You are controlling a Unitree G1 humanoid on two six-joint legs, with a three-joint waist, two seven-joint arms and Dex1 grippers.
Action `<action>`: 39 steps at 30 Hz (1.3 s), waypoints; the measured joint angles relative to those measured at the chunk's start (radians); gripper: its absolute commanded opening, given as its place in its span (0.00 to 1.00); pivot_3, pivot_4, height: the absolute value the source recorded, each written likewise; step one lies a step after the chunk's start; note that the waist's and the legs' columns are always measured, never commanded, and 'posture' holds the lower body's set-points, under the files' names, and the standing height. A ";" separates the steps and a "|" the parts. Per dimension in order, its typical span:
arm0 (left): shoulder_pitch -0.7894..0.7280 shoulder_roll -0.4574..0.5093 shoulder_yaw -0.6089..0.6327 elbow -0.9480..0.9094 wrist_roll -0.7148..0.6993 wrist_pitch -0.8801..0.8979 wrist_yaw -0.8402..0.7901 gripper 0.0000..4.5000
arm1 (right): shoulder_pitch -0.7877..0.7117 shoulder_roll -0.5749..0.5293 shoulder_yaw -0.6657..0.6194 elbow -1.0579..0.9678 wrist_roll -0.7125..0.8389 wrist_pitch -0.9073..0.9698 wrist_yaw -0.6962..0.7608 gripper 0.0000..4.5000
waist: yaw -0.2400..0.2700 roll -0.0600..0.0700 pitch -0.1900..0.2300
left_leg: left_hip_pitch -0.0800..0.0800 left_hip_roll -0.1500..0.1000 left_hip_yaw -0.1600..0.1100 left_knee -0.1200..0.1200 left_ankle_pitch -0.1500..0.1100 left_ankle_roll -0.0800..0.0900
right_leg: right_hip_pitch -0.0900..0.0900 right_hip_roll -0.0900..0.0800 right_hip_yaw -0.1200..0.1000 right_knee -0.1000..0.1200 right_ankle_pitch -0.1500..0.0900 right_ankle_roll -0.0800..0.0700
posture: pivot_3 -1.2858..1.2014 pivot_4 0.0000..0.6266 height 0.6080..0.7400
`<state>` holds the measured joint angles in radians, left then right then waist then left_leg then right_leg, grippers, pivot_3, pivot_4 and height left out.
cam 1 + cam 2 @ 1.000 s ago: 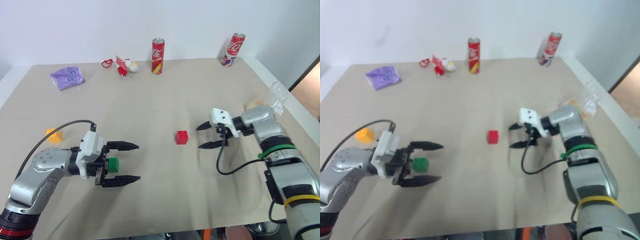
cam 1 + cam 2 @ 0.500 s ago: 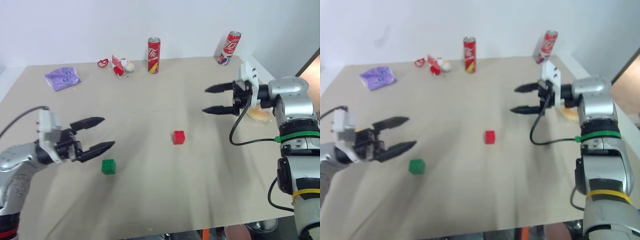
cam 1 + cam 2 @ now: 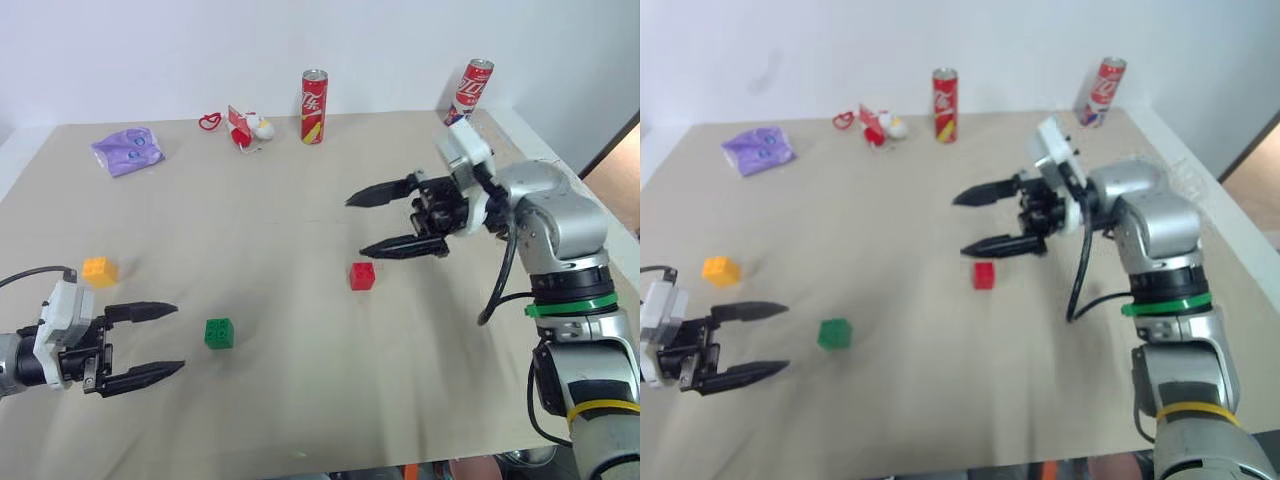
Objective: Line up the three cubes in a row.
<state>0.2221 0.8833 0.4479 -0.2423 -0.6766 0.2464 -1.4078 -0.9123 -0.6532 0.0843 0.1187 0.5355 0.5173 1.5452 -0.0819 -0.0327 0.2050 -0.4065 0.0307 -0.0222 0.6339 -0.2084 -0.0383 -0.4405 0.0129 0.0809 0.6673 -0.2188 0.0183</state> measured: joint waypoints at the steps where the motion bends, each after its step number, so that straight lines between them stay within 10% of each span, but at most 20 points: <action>1: 0.001 0.001 -0.005 0.012 0.013 -0.014 -0.016 1.00 | 0.000 -0.001 0.000 -0.004 0.005 0.005 -0.001 0.91 | 0.000 0.000 0.000 | 0.000 0.000 0.001 0.000 0.000 0.000 | 0.000 0.000 0.000 0.000 0.000 -0.001 | 0.52 0.24 1.00; 39: -0.397 -0.113 -0.416 0.414 0.295 -0.271 -0.073 1.00 | 0.199 -0.072 -0.006 -0.304 0.129 0.138 -0.099 0.91 | 0.017 0.000 0.000 | -0.001 -0.001 0.000 0.005 0.000 0.000 | 0.002 0.000 0.001 0.000 0.005 0.006 | 0.52 0.24 1.00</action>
<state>-0.1749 0.7700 0.0319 0.1722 -0.3814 -0.0250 -1.4807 -0.7136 -0.7252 0.0784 -0.1849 0.6645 0.6549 1.4458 -0.0649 -0.0332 0.2047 -0.4075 0.0297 -0.0223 0.6386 -0.2081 -0.0379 -0.4386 0.0125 0.0816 0.6671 -0.2136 0.0243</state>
